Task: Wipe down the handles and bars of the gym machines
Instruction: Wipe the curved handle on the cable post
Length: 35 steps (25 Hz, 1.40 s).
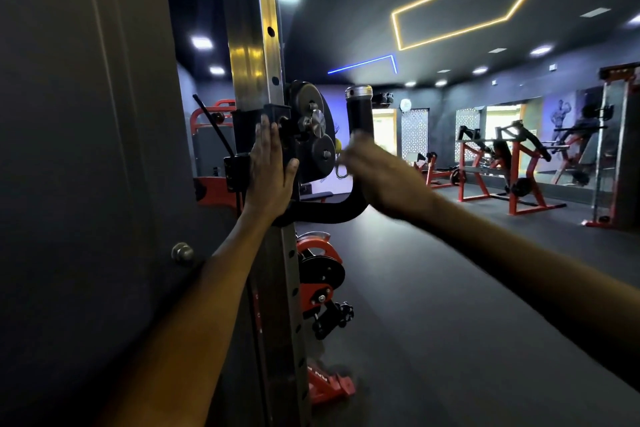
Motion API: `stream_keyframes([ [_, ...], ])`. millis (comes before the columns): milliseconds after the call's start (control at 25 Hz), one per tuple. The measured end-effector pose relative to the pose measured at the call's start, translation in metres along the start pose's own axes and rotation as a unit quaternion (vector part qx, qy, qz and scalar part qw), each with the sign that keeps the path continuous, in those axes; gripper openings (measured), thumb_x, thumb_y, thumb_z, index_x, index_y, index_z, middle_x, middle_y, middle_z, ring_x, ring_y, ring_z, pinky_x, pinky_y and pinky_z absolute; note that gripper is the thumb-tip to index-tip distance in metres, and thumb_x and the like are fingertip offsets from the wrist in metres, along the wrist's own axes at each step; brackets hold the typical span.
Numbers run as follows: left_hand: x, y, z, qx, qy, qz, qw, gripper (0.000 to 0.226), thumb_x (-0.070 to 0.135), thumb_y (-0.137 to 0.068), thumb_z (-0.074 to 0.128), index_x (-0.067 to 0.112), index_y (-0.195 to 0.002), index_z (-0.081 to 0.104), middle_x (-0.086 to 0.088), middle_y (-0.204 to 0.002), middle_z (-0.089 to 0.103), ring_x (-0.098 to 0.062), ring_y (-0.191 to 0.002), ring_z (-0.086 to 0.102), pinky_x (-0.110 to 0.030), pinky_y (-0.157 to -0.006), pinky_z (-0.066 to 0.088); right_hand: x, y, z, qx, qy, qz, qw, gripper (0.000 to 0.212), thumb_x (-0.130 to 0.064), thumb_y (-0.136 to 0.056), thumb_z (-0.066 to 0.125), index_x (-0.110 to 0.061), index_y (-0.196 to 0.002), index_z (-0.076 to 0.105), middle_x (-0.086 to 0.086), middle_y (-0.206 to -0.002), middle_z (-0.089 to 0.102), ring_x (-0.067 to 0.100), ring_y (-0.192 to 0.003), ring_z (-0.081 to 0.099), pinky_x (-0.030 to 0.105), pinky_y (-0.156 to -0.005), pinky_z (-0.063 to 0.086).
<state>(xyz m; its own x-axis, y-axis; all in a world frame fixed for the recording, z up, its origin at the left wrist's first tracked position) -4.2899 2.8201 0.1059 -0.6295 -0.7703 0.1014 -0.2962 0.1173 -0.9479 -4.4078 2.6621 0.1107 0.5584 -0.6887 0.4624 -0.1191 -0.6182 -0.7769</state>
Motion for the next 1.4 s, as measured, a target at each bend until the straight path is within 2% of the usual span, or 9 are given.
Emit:
stream_keyframes([
  [120, 0.0, 0.001, 0.0, -0.002, 0.001, -0.003, 1.0, 0.069, 0.019, -0.098, 0.045, 0.001, -0.152, 0.005, -0.018, -0.16, -0.003, -0.017, -0.145, -0.009, -0.015, -0.113, -0.015, 0.052, -0.043, -0.03, 0.057, 0.028, 0.064, 0.996, 0.039, 0.002, -0.094, 0.031, 0.006, -0.126, 0.053, 0.024, -0.135, 0.049, 0.036, -0.131, 0.039, 0.04, -0.112, 0.027],
  [240, 0.0, 0.0, 0.001, -0.01, -0.004, -0.005, 1.0, 0.069, 0.024, -0.097, 0.041, 0.001, -0.152, 0.006, -0.018, -0.16, -0.003, -0.016, -0.145, -0.01, -0.016, -0.113, -0.014, 0.031, 0.024, 0.002, 0.067, -0.127, 0.169, 0.975, 0.053, 0.01, -0.089, 0.024, 0.003, -0.141, 0.033, 0.018, -0.151, 0.024, 0.027, -0.142, 0.021, 0.027, -0.116, 0.018],
  [360, 0.0, 0.0, 0.002, -0.013, -0.009, -0.007, 1.0, 0.071, 0.036, -0.095, 0.031, 0.003, -0.152, 0.005, -0.016, -0.16, -0.004, -0.015, -0.145, -0.011, -0.021, -0.115, -0.011, -0.023, 0.104, 0.043, 0.134, -0.322, 0.349, 0.87, 0.053, 0.009, -0.093, 0.032, -0.007, -0.143, 0.027, 0.01, -0.15, 0.029, 0.015, -0.139, 0.029, 0.023, -0.113, 0.025],
  [520, -0.001, 0.0, 0.002, -0.004, 0.006, -0.008, 1.0, 0.072, 0.039, -0.095, 0.028, 0.005, -0.152, 0.003, -0.01, -0.16, -0.008, -0.012, -0.144, -0.013, -0.019, -0.113, -0.013, 0.04, 0.048, 0.029, 0.274, -0.426, 0.49, 0.709, 0.036, -0.002, -0.096, 0.044, -0.002, -0.131, 0.053, 0.009, -0.127, 0.059, 0.013, -0.111, 0.057, 0.032, -0.098, 0.046],
  [640, -0.001, 0.001, 0.003, -0.001, -0.002, -0.009, 1.0, 0.071, 0.037, -0.095, 0.03, 0.006, -0.152, 0.001, -0.01, -0.16, -0.008, -0.013, -0.145, -0.013, -0.02, -0.114, -0.012, 0.079, -0.009, -0.003, 0.275, -0.35, 0.484, 0.753, 0.041, 0.002, -0.089, 0.038, -0.011, -0.116, 0.066, 0.002, -0.097, 0.068, 0.007, -0.078, 0.055, 0.025, -0.078, 0.045],
  [1000, 0.001, 0.001, 0.001, 0.01, -0.006, -0.003, 1.0, 0.07, 0.024, -0.095, 0.042, 0.001, -0.152, 0.007, -0.02, -0.16, 0.0, -0.019, -0.145, -0.007, -0.014, -0.113, -0.015, 0.024, 0.081, 0.059, 0.204, -0.445, 0.543, 0.682, 0.041, 0.009, -0.094, 0.039, -0.008, -0.127, 0.057, 0.012, -0.121, 0.062, 0.024, -0.111, 0.058, 0.042, -0.099, 0.048],
  [1200, 0.0, 0.001, 0.003, 0.01, -0.002, 0.004, 1.0, 0.07, 0.021, -0.096, 0.044, 0.001, -0.152, 0.007, -0.02, -0.16, 0.0, -0.027, -0.148, -0.003, -0.015, -0.113, -0.015, 0.009, 0.071, 0.031, 0.241, -0.341, 0.532, 0.737, 0.039, 0.0, -0.097, 0.039, -0.01, -0.133, 0.052, -0.008, -0.113, 0.057, 0.005, -0.1, 0.054, 0.002, -0.082, 0.04],
  [1280, 0.0, 0.001, 0.004, 0.01, -0.003, 0.005, 1.0, 0.07, 0.021, -0.096, 0.044, 0.001, -0.152, 0.006, -0.021, -0.16, -0.001, -0.029, -0.148, -0.003, -0.016, -0.113, -0.014, -0.007, 0.087, 0.047, 0.253, -0.315, 0.557, 0.726, 0.03, -0.011, -0.1, 0.041, -0.009, -0.123, 0.06, -0.002, -0.105, 0.064, 0.008, -0.09, 0.059, 0.01, -0.078, 0.046],
  [1400, 0.0, 0.001, 0.004, 0.009, 0.003, 0.003, 1.0, 0.069, 0.025, -0.096, 0.04, 0.001, -0.152, 0.006, -0.021, -0.16, 0.0, -0.03, -0.148, -0.002, -0.02, -0.115, -0.011, -0.022, 0.1, 0.095, 0.213, -0.387, 0.624, 0.644, 0.022, -0.006, -0.095, 0.045, -0.011, -0.087, 0.065, 0.005, -0.081, 0.065, 0.022, -0.075, 0.06, 0.033, -0.07, 0.051],
])
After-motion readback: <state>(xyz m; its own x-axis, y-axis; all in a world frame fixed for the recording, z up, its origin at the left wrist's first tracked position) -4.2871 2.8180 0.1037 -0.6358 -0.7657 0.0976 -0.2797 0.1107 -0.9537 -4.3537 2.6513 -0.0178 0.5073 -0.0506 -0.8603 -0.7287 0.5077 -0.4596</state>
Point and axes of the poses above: each hand's wrist, its own y-axis away from the middle knuckle, its own z-axis out of the palm, x = y × z, the point moved 7 cm from there along -y, towards the middle knuckle
